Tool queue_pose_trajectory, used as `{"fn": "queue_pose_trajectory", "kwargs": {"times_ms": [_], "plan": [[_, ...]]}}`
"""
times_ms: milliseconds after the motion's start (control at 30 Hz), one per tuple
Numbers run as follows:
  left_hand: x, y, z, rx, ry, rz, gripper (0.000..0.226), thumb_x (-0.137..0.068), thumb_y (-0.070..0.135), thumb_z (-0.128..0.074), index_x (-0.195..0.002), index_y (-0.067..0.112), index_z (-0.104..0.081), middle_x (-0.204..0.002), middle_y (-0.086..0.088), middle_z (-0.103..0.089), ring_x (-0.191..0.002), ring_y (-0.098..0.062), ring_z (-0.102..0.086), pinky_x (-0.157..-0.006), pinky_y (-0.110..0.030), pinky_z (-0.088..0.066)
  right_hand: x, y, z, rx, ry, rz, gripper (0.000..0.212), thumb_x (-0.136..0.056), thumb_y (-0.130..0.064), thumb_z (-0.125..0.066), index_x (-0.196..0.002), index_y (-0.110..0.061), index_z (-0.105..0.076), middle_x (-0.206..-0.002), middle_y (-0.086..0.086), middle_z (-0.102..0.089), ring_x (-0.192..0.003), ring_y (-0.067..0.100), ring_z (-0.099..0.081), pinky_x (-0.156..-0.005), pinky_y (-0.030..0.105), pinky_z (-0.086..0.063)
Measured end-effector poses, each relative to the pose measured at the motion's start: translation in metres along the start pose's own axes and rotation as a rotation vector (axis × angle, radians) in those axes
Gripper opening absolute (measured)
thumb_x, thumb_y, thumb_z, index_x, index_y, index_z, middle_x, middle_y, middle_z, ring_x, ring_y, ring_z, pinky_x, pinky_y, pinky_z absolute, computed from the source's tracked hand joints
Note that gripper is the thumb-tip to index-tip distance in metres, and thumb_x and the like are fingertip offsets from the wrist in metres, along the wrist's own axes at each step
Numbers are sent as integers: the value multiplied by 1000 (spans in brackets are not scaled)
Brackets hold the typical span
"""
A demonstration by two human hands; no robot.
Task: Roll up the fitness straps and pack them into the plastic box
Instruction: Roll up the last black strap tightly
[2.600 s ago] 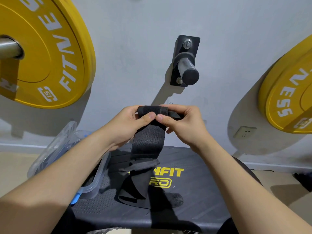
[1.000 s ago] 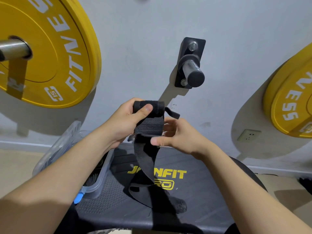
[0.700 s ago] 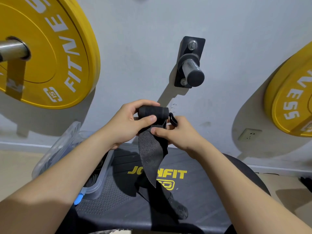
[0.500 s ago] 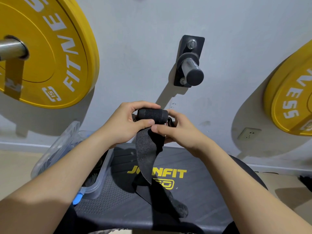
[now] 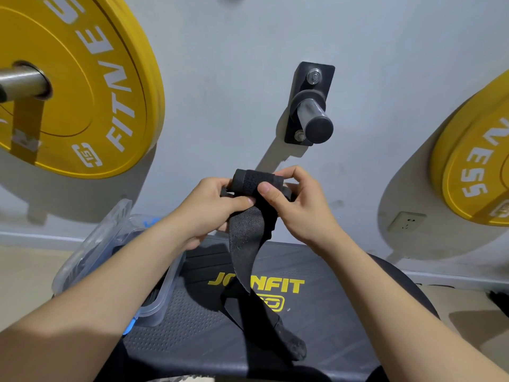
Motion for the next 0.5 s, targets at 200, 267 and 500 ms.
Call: {"fn": "queue_pose_trajectory", "kwargs": {"times_ms": [200,267,500], "plan": [[1,5,-8,228,-52,44,37,-101,-11,-46,-131,-6,-66,-116,-27,-76,-99,-32,-77,-84,-41,-68,5,-19,-3,339,0,244,30,-99,-33,-74,-110,-27,-48,-79,-6,-68,-63,14,-55,-60,32,-45],[1,8,-7,300,-70,46,35,-98,4,-53,-128,-8,-66,-111,-23,-73,-96,-34,-75,-87,-48,-65,4,-20,-4,335,-19,262,33,-96,-24,-78,-108,-30,-48,-85,-8,-66,-66,12,-55,-61,34,-48],[2,16,6,49,2,-102,26,-99,14,-77,-124,18,-72,-113,-14,-76,-104,-29,-77,-79,-35,-64,2,-11,-3,119,-7,111,29,-88,-39,-80,-100,-25,-58,-98,6,-71,-75,28,-70,-68,56,-62]]}}
Point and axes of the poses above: each hand's wrist, its own x-axis away from the middle knuckle, its own z-axis out of the back of the hand, y = z × x, the point moved 9 cm from there along -x, towards the middle knuckle
